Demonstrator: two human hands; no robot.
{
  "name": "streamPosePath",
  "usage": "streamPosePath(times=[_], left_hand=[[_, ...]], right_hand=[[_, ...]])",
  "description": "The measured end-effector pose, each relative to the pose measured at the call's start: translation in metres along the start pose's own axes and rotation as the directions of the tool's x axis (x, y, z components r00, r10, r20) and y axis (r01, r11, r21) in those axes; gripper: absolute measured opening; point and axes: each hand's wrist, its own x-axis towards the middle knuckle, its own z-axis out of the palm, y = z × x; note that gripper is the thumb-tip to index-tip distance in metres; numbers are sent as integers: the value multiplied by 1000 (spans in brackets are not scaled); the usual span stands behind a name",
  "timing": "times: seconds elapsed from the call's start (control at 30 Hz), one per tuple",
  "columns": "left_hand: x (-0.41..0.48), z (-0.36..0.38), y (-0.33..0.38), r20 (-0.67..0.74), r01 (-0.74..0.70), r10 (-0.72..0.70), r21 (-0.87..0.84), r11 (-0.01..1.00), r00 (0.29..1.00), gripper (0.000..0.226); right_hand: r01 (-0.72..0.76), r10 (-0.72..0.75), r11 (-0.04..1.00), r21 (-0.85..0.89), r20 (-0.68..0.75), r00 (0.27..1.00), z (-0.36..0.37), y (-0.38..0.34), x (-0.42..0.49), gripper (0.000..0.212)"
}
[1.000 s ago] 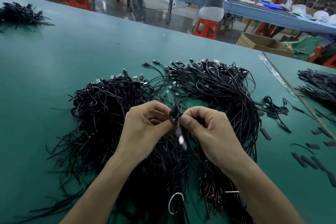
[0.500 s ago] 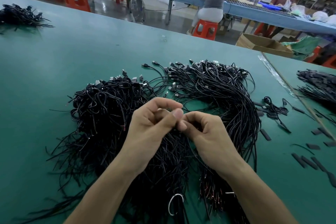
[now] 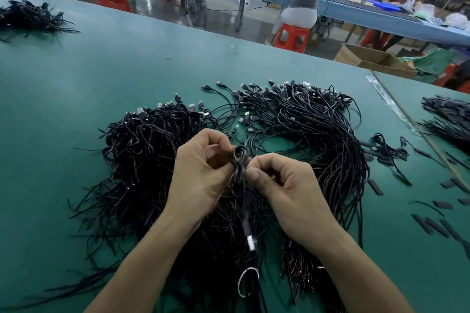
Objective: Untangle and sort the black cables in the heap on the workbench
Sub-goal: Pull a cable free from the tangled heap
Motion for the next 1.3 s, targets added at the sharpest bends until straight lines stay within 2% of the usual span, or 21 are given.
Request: streamPosePath(times=[0.07, 0.2, 0.27, 0.4, 0.47, 0.53, 0.6, 0.67, 0.73, 0.9, 1.03, 1.1, 1.17, 1.23, 1.3], left_hand=[[1, 0, 3, 15, 14, -13, -66, 998, 1000, 43], [0, -1, 7, 121, 73, -37, -312, 947, 992, 38], [-1, -1, 7, 134, 35, 8, -312, 949, 991, 34], [-6, 5, 3, 136, -137, 156, -140, 981, 978, 9], [-6, 3, -1, 118, -170, 170, -11, 985, 978, 27], [-5, 1, -4, 82, -100, 91, 114, 988, 992, 46], [-4, 2, -9, 74, 0, -13, 165, 986, 997, 54], [-3, 4, -12, 85, 69, -87, 196, 978, 993, 46], [-3, 6, -13, 91, 63, -89, 256, 965, 992, 36], [-2, 4, -9, 107, -156, 124, 381, 911, 986, 6], [3, -7, -9, 120, -177, 136, 483, 858, 983, 5], [9, -19, -10, 9, -92, 103, 533, 841, 995, 8], [17, -36, -11, -178, 13, 105, 560, 829, 978, 15], [24, -55, -14, -371, 114, 140, 585, 803, 918, 23], [30, -73, -21, -493, 218, 145, 604, 767, 858, 28]], right_hand=[[-13, 14, 998, -57, 8, 1000, -1, 2, 0, 21], [-68, 66, 993, -97, -23, 998, -6, 6, 0, 17], [-78, 73, 993, -89, -52, 996, -9, 7, 3, 14], [-66, 59, 996, -67, -101, 993, -16, 6, 9, 12], [-45, 36, 998, -52, -153, 988, -19, 5, 9, 12], [-18, 7, 999, -52, -196, 981, -19, 3, 9, 12], [5, -14, 999, -45, -213, 977, -17, 2, 8, 12], [20, -25, 999, -27, -214, 977, -12, 1, 9, 13], [18, -14, 1000, 17, -189, 982, -8, 0, 8, 14], [-90, 122, 965, 244, -118, 985, -3, 1, 6, 24], [-286, 303, 889, 357, 8, 953, -7, 8, 10, 24], [-319, 331, 913, 255, -8, 943, -15, 16, 12, 14], [-358, 360, 933, 34, -87, 929, -25, 29, 13, 11], [-394, 358, 886, -244, -179, 917, -35, 45, 11, 11], [-401, 341, 801, -445, -213, 916, -40, 58, 9, 10]])
